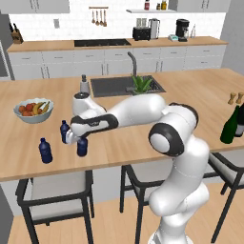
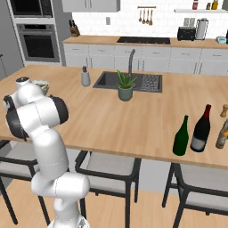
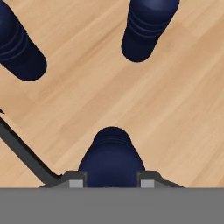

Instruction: Move the plastic bottles in the middle to the plastics group, and the glass bottles in the middle to the glass group.

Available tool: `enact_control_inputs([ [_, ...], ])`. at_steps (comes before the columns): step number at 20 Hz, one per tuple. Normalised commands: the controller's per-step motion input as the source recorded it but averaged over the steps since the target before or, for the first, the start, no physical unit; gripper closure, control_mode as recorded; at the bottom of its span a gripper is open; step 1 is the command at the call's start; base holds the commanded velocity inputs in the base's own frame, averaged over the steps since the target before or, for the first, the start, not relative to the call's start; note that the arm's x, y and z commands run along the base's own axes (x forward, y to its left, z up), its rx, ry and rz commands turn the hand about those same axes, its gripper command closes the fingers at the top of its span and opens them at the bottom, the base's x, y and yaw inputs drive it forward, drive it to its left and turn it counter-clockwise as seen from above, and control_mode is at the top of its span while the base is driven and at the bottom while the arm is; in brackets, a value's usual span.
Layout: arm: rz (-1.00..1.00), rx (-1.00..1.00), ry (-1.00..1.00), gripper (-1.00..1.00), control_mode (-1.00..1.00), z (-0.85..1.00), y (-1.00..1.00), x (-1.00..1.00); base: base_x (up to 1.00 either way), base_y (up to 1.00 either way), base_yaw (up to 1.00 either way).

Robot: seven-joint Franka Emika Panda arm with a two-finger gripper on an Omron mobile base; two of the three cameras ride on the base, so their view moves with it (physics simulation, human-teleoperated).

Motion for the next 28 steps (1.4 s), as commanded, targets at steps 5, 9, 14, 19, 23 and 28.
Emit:
enact_control_inputs([
  [5,0.0,-0.01,0.0,1.0,-1.0,-0.02,0.03,0.0,0.0,0.0,0.0],
  [9,0.0,0.0,0.0,1.0,-1.0,0.0,0.0,0.0,0.0,0.0,0.0],
  [14,0.0,0.0,0.0,-1.0,-1.0,0.0,0.0,0.0,0.0,0.0,0.0],
  [19,0.0,0.0,0.0,-1.0,-1.0,0.0,0.0,0.0,0.0,0.0,0.0],
  [23,0.0,0.0,0.0,-1.0,-1.0,0.0,0.0,0.0,0.0,0.0,0.0],
  [28,0.0,0.0,-0.02,-1.0,-1.0,0.03,-0.06,0.0,0.0,0.0,0.0],
])
